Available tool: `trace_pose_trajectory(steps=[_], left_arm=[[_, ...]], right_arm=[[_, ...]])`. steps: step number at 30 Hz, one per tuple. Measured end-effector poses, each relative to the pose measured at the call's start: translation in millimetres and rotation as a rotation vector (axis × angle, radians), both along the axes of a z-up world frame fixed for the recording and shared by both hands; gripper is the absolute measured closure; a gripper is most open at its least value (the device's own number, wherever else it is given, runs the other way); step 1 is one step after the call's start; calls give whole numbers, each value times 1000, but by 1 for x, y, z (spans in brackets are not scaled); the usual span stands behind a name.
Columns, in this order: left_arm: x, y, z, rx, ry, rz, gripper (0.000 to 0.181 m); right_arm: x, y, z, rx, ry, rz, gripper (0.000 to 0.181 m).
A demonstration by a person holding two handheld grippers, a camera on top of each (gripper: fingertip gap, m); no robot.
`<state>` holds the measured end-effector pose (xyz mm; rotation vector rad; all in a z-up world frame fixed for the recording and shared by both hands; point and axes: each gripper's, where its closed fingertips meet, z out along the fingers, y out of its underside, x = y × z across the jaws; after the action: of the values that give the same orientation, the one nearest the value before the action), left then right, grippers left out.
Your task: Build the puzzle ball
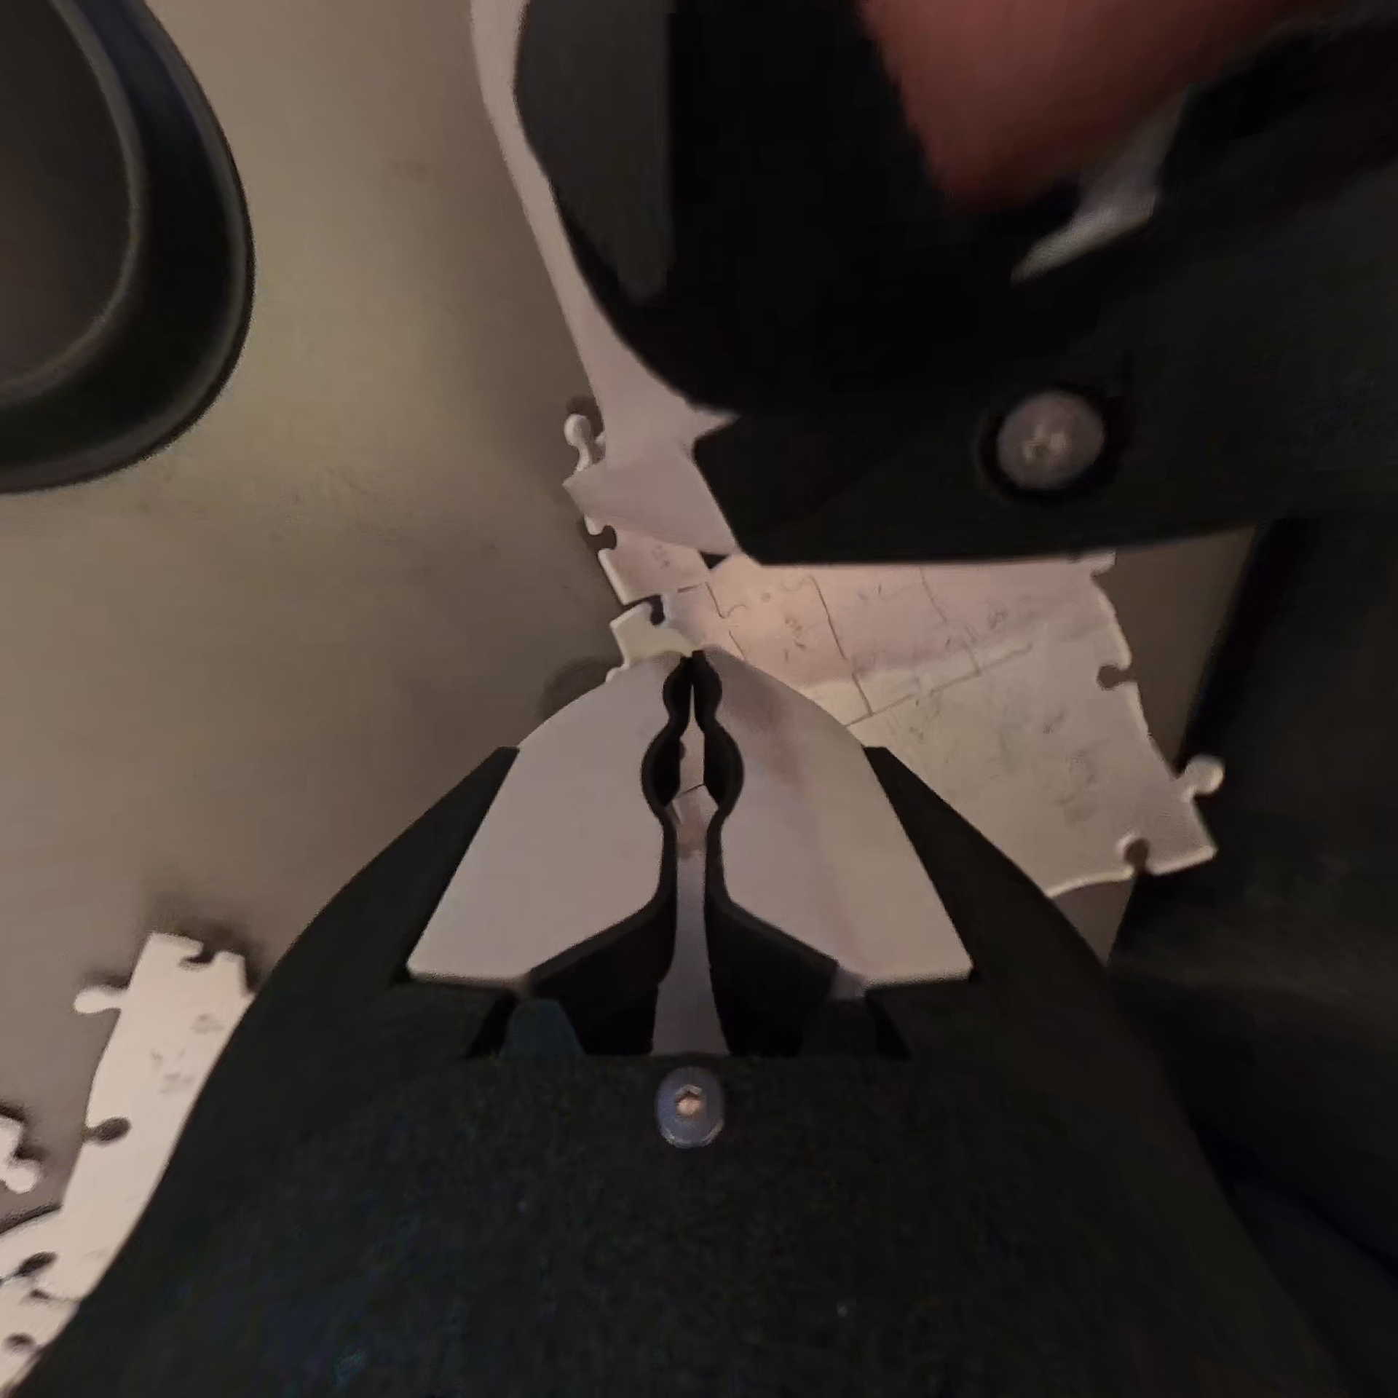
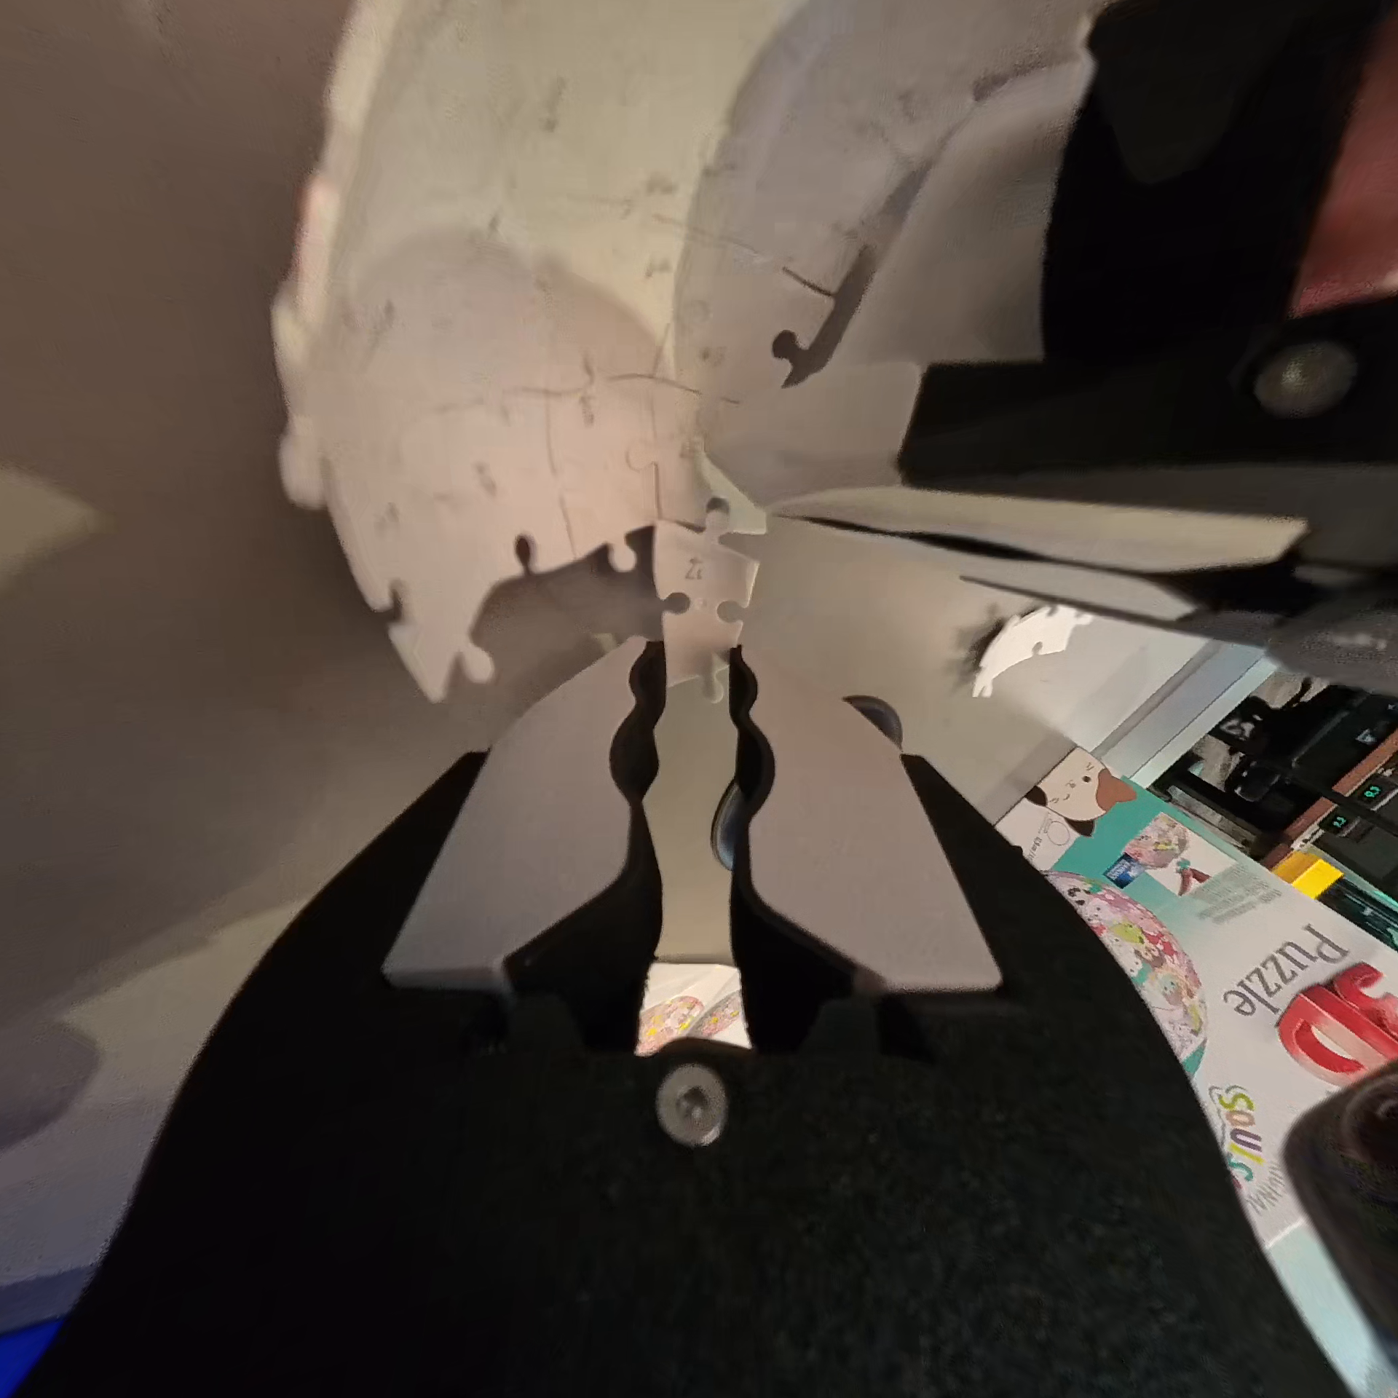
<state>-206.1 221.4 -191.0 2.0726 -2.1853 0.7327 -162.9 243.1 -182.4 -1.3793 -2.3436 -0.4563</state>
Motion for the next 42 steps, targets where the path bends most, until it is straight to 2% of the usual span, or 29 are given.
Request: trace_pose_trajectory(steps=[7,13,22,28,37,42], left_arm=[[6,2,0,-53,90,-47,181],[8,2,-1,-73,132,-59,181],[9,2,-1,-46,192,-50,181],[8,1,-1,-37,270,-48,181],[10,-5,-2,-39,286,-54,181],[10,-5,-2,-35,290,-54,181]], right_arm=[[9,-1,-4,-32,-41,-25,165],[20,-13,-9,-152,-73,-138,165],[15,-24,-3,-285,147,-356,165],[13,-27,-11,-337,153,-438,165],[12,-20,-12,-325,182,-437,165],[9,-18,-9,-283,221,-381,163]])
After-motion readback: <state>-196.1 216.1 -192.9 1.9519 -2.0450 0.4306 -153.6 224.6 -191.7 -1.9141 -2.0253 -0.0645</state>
